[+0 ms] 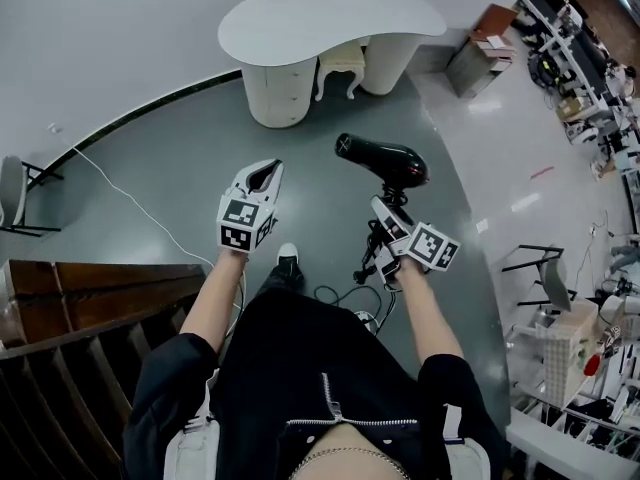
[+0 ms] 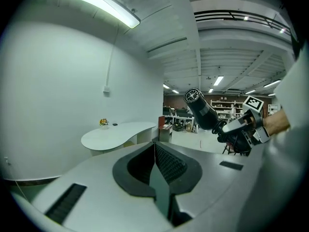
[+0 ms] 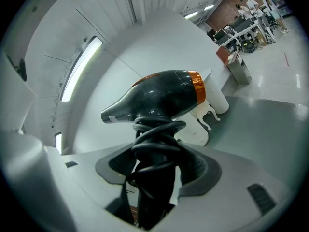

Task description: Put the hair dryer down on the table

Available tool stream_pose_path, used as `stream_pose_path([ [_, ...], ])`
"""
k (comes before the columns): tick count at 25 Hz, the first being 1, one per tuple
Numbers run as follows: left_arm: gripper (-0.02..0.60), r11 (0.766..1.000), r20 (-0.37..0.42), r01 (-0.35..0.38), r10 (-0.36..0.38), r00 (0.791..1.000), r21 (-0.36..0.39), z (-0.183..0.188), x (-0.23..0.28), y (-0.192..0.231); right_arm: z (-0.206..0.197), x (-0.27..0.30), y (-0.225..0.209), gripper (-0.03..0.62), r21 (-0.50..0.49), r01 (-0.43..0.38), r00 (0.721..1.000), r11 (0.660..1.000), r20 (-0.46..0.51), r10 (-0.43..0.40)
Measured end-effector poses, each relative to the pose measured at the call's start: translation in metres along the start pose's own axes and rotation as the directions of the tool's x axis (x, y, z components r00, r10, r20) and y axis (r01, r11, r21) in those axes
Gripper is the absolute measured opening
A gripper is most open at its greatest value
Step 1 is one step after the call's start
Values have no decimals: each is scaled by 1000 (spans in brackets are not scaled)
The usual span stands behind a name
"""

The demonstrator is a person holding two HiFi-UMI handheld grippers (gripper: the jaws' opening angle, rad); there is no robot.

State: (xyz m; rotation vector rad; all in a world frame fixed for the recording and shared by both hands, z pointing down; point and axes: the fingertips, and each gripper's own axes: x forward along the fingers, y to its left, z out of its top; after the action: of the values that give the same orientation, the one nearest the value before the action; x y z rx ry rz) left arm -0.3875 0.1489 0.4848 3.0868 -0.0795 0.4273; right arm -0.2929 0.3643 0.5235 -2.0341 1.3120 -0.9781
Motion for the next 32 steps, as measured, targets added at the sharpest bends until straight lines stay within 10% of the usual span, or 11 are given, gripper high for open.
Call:
stream_pose_path([
  [32,21,999,-32,32,-32,999,7,76,270,122,199,207,-93,265,45,1,1000,999,15,-2],
])
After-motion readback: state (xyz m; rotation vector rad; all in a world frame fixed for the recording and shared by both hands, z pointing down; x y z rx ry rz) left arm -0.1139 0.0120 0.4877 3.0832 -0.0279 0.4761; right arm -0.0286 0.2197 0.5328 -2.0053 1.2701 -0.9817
